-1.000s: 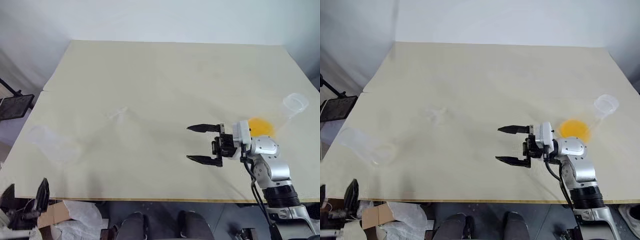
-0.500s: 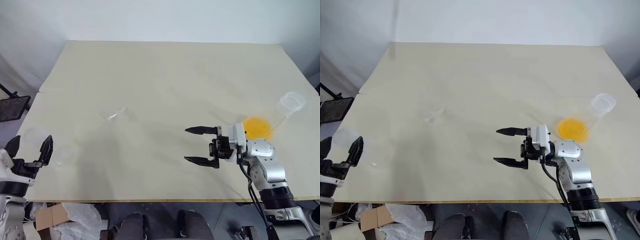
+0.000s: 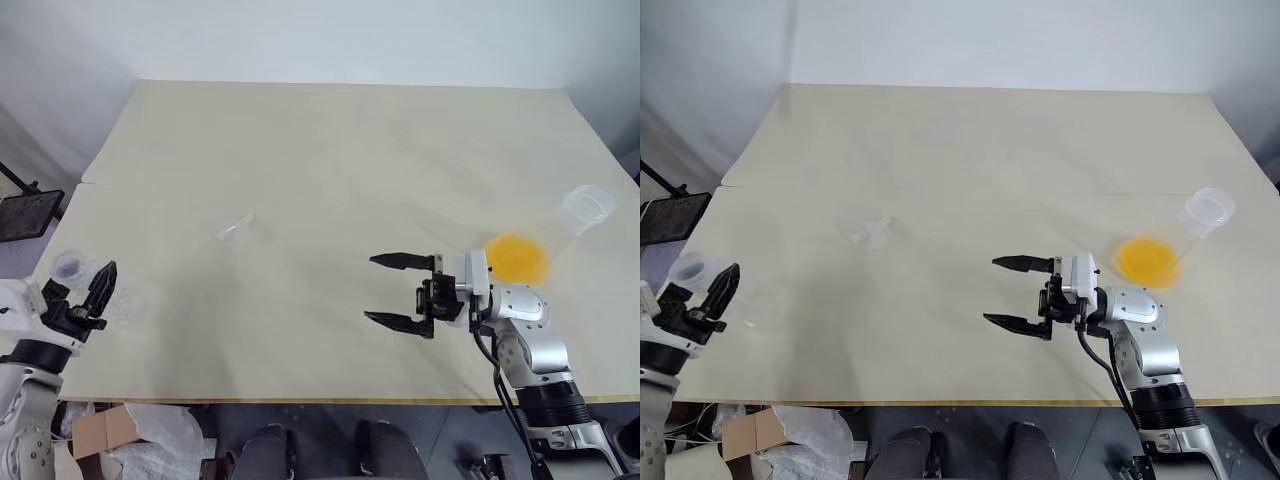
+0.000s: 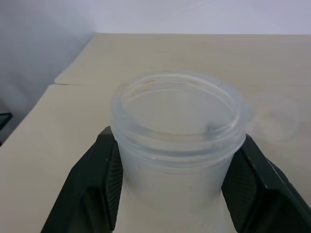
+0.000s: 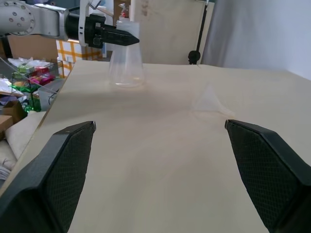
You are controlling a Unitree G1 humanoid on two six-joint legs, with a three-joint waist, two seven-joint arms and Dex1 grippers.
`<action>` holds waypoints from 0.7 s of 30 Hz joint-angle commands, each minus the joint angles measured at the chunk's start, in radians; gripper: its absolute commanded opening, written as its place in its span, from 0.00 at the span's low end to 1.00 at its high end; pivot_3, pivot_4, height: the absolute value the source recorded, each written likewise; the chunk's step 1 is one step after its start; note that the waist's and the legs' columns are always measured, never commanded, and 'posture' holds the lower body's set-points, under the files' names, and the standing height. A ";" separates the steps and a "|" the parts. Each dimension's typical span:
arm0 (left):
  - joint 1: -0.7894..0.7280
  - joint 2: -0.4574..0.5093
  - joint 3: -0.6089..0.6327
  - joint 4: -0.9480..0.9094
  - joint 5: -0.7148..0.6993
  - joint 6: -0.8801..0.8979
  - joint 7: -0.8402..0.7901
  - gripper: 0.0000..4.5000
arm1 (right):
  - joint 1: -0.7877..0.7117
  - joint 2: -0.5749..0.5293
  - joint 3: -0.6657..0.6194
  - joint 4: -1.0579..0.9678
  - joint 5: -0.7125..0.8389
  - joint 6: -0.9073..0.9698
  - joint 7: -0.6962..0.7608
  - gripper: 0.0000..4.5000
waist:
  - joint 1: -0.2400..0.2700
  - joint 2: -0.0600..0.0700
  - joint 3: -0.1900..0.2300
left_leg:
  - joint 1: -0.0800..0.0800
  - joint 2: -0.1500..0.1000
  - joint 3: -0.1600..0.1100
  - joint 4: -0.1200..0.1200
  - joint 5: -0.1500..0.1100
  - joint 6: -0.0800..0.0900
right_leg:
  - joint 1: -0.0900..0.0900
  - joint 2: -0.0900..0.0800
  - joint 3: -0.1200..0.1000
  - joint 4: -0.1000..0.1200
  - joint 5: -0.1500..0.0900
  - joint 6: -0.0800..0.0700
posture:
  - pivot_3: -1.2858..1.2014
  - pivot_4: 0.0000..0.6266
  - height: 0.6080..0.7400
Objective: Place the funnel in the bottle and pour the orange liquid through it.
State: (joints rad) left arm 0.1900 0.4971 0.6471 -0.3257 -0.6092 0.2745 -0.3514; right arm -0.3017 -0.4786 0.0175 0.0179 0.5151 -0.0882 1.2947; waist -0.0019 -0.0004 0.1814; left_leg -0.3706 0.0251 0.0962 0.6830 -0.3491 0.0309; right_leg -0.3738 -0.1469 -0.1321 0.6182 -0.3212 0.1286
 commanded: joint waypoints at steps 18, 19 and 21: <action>-1.001 -0.141 -0.804 0.697 0.299 -0.203 -0.566 0.52 | 0.531 -0.070 -0.488 -0.242 -0.021 -0.086 -0.377 1.00 | 0.021 0.000 0.001 | -0.001 -0.009 0.004 -0.001 0.002 0.000 | -0.001 0.002 0.001 0.000 0.000 0.003 | 0.52 0.24 1.00; -1.036 -0.173 -0.820 0.771 0.326 -0.251 -0.578 0.52 | 0.552 -0.057 -0.493 -0.271 -0.021 -0.083 -0.402 1.00 | 0.020 0.000 0.001 | 0.000 -0.009 0.006 -0.001 0.003 -0.001 | -0.001 0.002 0.001 -0.001 0.000 0.003 | 0.52 0.24 1.00; -1.092 -0.231 -0.834 0.894 0.358 -0.327 -0.601 0.52 | 0.586 -0.032 -0.495 -0.319 -0.022 -0.078 -0.442 1.00 | 0.016 -0.001 0.001 | 0.000 -0.008 0.007 -0.001 0.004 -0.001 | -0.001 0.002 0.002 -0.003 0.000 0.003 | 0.52 0.24 1.00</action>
State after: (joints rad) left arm -0.8593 0.2836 -0.1856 0.5031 -0.2804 0.0308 -0.9296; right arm 0.2716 -0.5261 -0.4497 -0.2333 0.4748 -0.1576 0.8907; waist 0.0142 -0.0014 0.1825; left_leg -0.3710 0.0172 0.1036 0.6817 -0.3447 0.0301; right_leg -0.3752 -0.1447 -0.1292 0.6153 -0.3217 0.1314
